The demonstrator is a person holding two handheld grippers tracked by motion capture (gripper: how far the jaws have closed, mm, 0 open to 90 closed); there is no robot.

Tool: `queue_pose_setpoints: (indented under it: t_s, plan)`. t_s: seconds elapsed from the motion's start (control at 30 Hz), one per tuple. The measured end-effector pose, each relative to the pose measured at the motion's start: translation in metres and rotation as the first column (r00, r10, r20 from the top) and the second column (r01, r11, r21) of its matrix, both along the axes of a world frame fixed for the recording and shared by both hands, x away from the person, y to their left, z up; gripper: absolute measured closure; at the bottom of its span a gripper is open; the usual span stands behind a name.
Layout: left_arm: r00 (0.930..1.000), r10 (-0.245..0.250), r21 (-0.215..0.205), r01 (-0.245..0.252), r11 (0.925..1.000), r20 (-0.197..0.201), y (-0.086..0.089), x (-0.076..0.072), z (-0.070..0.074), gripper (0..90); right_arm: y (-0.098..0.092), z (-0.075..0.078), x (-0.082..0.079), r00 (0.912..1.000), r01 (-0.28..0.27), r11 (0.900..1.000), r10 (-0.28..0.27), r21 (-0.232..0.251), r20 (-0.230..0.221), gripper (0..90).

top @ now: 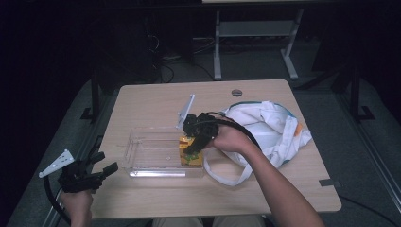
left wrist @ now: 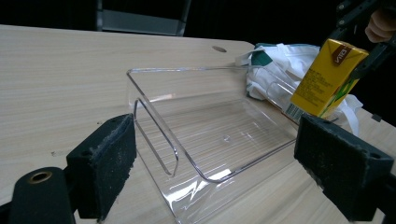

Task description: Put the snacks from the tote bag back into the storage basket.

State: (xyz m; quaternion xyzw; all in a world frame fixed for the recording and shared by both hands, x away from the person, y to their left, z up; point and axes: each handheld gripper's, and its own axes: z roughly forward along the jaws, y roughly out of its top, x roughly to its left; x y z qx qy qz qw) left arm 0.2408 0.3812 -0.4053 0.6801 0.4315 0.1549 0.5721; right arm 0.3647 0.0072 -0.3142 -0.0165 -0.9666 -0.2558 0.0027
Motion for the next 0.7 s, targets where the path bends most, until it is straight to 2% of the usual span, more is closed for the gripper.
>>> queue_pose_setpoints:
  t_s: [0.7]
  plan:
    - [1.0000,0.003,-0.003,-0.003,1.0000,-0.003,0.001,0.000,0.000,12.6,0.002,-0.023,0.002,0.9999,0.005,1.000,-0.005,-0.012,-0.011,52.0]
